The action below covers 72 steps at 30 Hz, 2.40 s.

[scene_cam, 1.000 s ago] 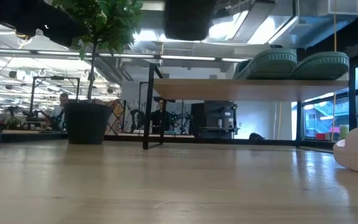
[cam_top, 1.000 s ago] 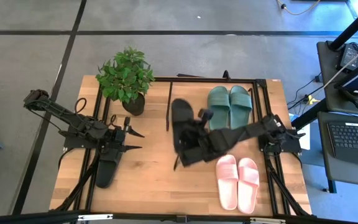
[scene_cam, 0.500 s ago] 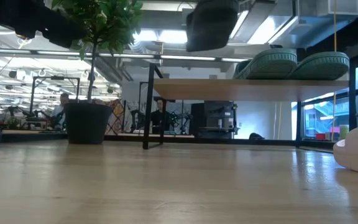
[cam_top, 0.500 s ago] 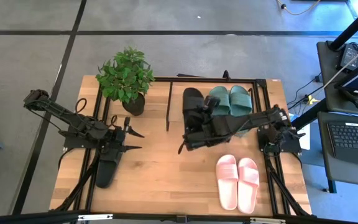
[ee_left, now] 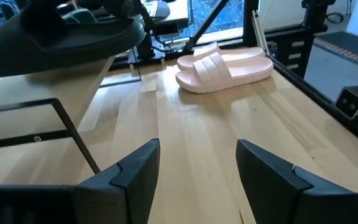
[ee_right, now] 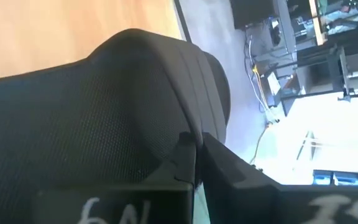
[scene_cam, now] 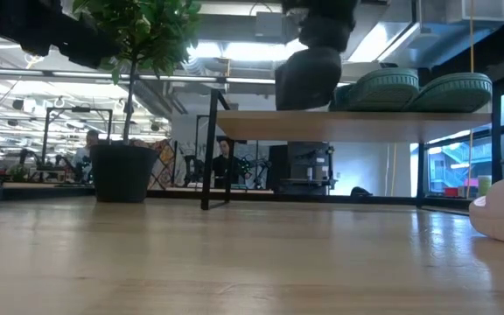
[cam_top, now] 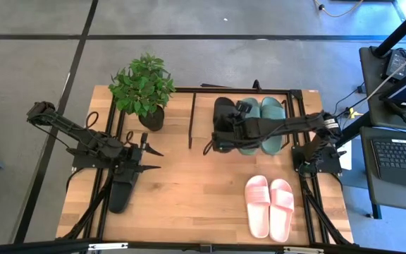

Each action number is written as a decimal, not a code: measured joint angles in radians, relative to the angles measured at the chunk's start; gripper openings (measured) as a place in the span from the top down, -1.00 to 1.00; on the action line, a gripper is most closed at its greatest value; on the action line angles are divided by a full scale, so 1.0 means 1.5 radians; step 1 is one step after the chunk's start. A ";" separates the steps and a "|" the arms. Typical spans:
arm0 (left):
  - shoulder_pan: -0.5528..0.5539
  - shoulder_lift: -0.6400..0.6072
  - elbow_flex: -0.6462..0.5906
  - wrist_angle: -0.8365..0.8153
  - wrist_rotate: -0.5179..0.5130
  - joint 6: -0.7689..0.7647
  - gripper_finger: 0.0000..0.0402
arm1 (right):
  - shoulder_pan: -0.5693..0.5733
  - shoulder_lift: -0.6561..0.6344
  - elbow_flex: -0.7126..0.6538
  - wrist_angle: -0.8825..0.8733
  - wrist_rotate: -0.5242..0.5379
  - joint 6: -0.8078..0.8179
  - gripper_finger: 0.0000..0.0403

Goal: Pick and place slides into the shelf
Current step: Put the right black slides on the shelf

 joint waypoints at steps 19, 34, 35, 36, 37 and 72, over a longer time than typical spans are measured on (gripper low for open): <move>0.000 0.000 0.000 -0.021 0.000 0.000 -0.02 | -0.021 -0.001 -0.013 0.016 -0.011 -0.003 0.94; 0.000 0.000 0.000 -0.021 0.000 0.000 -0.02 | -0.021 -0.001 -0.013 0.013 -0.037 -0.003 0.86; 0.000 0.000 0.000 -0.021 0.000 0.000 -0.02 | -0.021 -0.001 -0.013 0.012 -0.038 -0.003 0.85; 0.000 0.000 0.000 -0.021 0.000 0.000 -0.02 | -0.021 -0.001 -0.013 0.012 -0.038 -0.001 0.83; 0.000 0.000 0.000 -0.021 0.000 0.000 -0.02 | -0.021 -0.001 -0.013 0.012 -0.037 0.001 0.81; 0.000 0.000 0.000 -0.021 0.000 -0.003 -0.02 | -0.021 -0.001 -0.014 0.003 -0.054 0.088 0.50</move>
